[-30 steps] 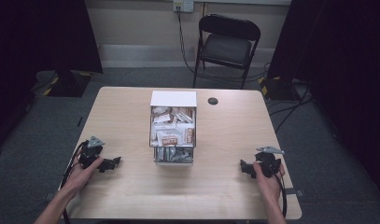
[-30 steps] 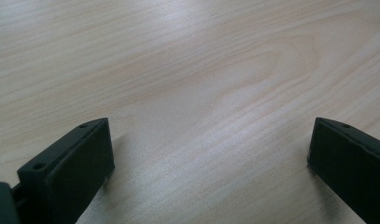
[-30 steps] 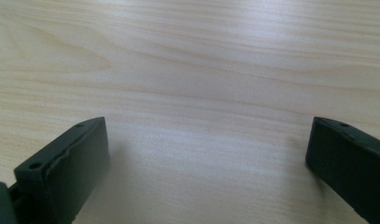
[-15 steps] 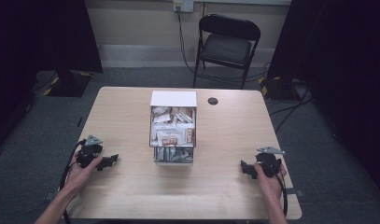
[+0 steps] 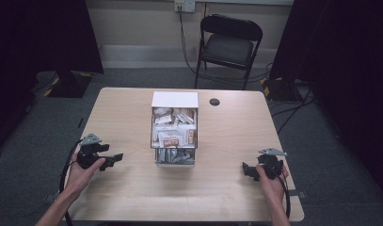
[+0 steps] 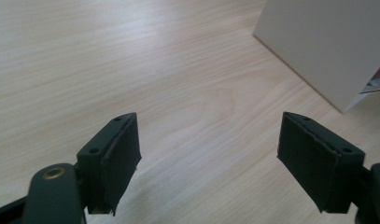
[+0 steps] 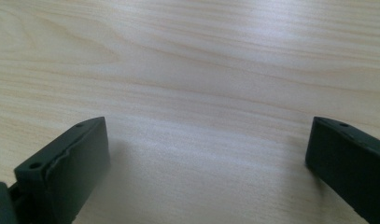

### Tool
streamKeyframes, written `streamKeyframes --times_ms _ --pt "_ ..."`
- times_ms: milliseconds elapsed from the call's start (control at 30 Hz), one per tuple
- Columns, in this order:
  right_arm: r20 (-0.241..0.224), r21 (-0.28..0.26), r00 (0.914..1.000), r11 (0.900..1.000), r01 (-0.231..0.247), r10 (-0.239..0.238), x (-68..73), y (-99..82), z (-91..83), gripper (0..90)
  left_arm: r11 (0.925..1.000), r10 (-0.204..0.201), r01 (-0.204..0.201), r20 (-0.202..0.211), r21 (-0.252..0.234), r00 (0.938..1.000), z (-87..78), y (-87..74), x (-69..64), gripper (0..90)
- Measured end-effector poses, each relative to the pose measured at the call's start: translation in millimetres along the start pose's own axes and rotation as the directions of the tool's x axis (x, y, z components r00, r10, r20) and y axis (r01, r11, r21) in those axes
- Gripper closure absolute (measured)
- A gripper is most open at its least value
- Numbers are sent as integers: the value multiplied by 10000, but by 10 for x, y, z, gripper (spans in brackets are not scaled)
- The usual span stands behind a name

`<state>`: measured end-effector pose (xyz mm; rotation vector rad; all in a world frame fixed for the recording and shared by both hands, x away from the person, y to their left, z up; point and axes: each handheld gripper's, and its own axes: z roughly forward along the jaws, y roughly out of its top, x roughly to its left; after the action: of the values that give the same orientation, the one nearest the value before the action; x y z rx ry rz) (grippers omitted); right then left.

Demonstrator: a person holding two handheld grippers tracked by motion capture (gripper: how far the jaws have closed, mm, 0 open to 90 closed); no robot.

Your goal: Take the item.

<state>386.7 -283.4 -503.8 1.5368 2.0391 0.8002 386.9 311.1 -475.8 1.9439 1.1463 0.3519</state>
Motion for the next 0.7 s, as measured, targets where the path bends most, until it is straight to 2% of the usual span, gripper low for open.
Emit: streamKeyframes --times_ms 100,133,300,333,400,567,700 --pt "8 0 10000 10000 -6 6 1 0 0 0 9999 35 -32 163 -164 9999 -34 22 -34 214" --pt "8 -2 10000 10000 -6 6 1 -1 0 0 9997 153 -147 292 -215 9995 -63 53 -69 214" --pt "7 -1 10000 10000 -7 7 1 -1 0 0 9966 719 -702 399 -435 9966 -129 142 -193 223" --pt "8 -1 10000 10000 -5 5 1 -1 0 0 9964 715 -689 528 -490 9960 -140 155 -219 224" --pt "20 0 10000 10000 -28 28 3 -1 -1 0 9956 786 -738 845 -579 9933 -156 183 -276 232" --pt "49 1 10000 10000 -55 55 6 0 0 0 9895 1355 -1291 1046 -651 9852 -200 277 -411 235" --pt "65 -2 10000 10000 -69 69 8 -1 -1 0 9885 1386 -1281 1414 -804 9802 -249 344 -456 244"
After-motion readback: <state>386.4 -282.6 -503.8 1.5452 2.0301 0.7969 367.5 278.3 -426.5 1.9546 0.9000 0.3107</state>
